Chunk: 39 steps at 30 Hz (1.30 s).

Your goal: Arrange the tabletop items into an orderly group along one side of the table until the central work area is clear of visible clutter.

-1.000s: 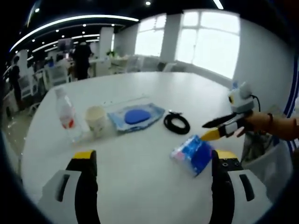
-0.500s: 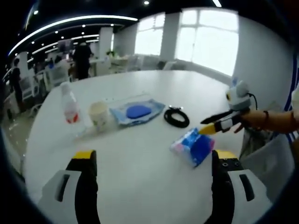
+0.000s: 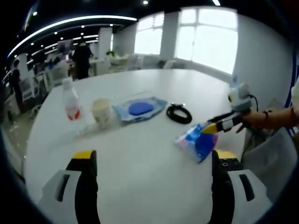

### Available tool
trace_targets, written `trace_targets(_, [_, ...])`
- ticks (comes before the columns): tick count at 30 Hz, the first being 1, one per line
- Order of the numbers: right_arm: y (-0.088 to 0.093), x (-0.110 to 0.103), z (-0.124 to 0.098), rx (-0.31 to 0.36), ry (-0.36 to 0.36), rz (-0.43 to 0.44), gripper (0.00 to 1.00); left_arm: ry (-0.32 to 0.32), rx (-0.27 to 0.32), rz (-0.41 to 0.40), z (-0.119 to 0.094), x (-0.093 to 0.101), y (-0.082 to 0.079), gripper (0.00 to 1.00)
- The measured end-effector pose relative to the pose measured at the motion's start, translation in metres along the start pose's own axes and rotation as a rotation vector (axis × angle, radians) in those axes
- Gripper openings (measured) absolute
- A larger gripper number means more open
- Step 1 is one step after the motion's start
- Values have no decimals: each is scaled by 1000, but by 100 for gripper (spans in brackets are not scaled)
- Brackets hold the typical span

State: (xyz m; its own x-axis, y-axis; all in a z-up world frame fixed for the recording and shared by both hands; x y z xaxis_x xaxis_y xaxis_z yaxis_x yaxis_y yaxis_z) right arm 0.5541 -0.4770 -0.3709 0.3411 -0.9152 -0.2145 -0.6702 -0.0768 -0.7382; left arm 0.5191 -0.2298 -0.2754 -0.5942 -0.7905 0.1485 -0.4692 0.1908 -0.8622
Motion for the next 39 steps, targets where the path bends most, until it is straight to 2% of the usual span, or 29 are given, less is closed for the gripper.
trace_targets(6, [7,2,3,-19,4,-5,42,3,6,-1,-2,1,-1,99])
trace_targets(11, [7,5,4,-11,15,-9,37,0,-5,-5,-1,-1,0,98])
trace_targets(17, [8,11,6,-20,55,4,25,26,-26,-24,3,3,6,97])
trace_targets(20, [8,9,6,-20,69,-22,23,45,-20,-46,4,7,6,97])
trace_targets(24, [7,10,7,-24,83,-49,21,35,-38,-44,4,5,10,95])
trace_targets(27, [8,11,8,-32,91,-69,18,31,-18,-52,2,3,7,95])
trace_targets(39, [8,9,7,-46,95,-96,6,29,-15,-50,0,2,6,95])
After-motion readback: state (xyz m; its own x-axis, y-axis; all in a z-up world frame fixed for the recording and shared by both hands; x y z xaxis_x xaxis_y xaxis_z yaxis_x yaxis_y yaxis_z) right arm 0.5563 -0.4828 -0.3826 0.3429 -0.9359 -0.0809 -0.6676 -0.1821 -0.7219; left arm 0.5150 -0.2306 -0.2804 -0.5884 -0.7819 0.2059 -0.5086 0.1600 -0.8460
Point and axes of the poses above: the point that each gripper's makers call its tool centre point, and the gripper's own axes: z roughly forward along the fingers, x roughly to its right, y roughly out of its underside, the point moved 2 cm from there along -z, roughly backward along the fingers, and after that the axes turned 6 degrees about y, right-handed, at the moved point
